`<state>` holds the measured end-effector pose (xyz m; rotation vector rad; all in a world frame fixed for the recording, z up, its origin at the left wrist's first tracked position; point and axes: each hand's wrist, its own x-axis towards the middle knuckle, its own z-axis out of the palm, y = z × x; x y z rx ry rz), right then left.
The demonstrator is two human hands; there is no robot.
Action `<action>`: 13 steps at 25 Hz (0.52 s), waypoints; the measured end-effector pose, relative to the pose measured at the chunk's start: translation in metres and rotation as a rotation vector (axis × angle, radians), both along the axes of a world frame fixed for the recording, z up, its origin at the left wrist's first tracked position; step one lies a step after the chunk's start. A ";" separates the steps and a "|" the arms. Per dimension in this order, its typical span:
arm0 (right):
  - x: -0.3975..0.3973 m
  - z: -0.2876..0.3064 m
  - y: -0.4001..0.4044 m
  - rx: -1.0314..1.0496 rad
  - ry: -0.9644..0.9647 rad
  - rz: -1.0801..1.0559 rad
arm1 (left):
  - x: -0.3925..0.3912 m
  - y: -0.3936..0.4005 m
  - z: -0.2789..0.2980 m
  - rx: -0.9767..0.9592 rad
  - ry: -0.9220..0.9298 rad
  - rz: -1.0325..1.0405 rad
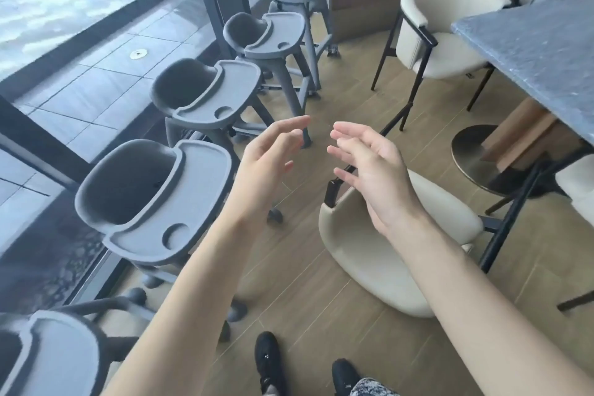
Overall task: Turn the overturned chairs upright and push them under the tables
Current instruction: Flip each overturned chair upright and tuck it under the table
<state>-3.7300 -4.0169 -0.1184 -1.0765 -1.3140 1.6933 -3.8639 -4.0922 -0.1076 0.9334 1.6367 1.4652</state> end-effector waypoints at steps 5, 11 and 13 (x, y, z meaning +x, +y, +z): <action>-0.039 0.015 -0.010 0.063 0.006 -0.152 | -0.048 0.012 0.010 0.035 0.019 -0.187; -0.049 0.003 -0.028 0.008 0.009 -0.351 | -0.072 0.018 0.001 0.008 0.023 -0.368; -0.042 0.000 -0.031 0.010 -0.006 -0.403 | -0.066 0.019 -0.006 0.005 0.016 -0.434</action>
